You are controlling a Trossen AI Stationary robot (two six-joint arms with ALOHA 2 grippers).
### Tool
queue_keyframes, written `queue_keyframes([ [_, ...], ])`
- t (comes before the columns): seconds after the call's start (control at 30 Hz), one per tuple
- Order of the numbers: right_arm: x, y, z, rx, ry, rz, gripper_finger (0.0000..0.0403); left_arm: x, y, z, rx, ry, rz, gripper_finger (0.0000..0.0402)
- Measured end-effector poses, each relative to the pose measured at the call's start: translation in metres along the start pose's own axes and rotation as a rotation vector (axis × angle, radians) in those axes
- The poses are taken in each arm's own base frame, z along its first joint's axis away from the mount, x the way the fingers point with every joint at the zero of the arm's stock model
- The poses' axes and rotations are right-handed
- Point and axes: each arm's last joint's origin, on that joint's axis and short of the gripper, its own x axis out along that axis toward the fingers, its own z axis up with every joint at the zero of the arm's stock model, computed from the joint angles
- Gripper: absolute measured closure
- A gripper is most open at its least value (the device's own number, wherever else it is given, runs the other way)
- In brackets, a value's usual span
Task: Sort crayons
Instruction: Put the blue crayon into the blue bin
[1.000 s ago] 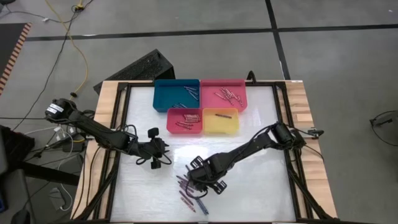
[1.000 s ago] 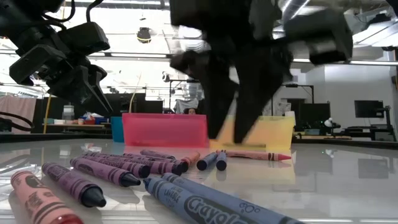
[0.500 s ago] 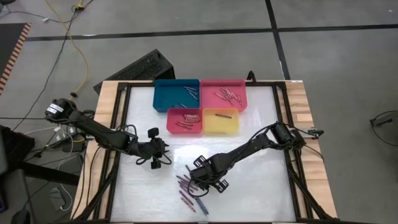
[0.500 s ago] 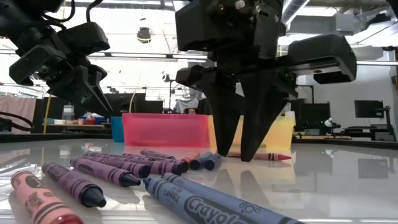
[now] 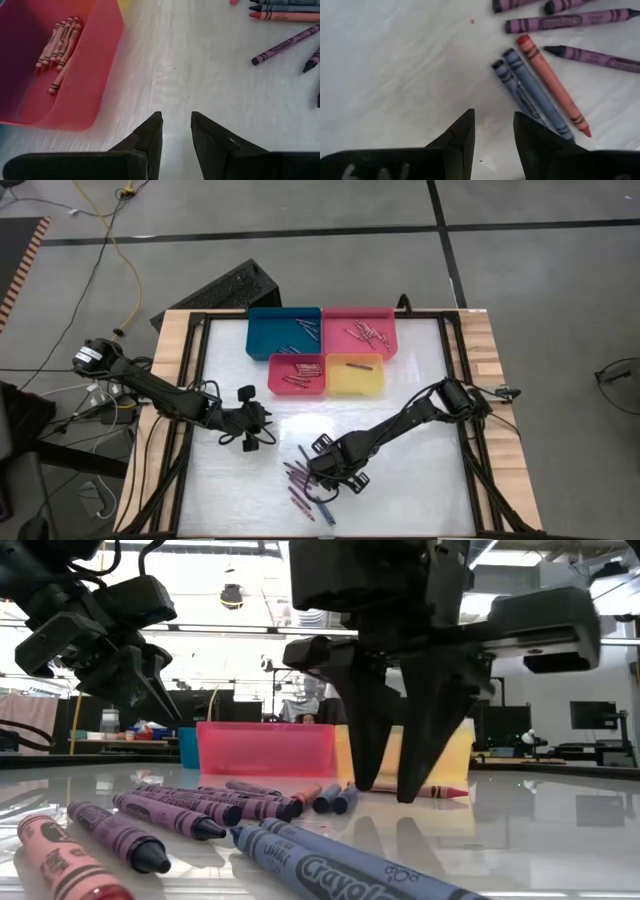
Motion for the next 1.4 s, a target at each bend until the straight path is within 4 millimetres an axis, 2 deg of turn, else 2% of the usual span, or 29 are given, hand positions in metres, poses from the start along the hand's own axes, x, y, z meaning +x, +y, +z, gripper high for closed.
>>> queue_keyframes([
  [0.47,0.000,-0.006,0.000,-0.030,-0.007,-0.045,0.0262,0.000,0.000,0.000,-0.001,0.000,0.001,0.0307],
  [0.8,0.000,-0.024,-0.006,0.011,-0.019,-0.062,0.0262,0.000,0.000,0.000,-0.004,0.000,0.001,0.0307],
  [1.4,0.001,-0.023,-0.007,0.072,-0.005,-0.049,0.0262,0.000,0.000,0.000,0.000,0.000,0.001,0.0307],
])
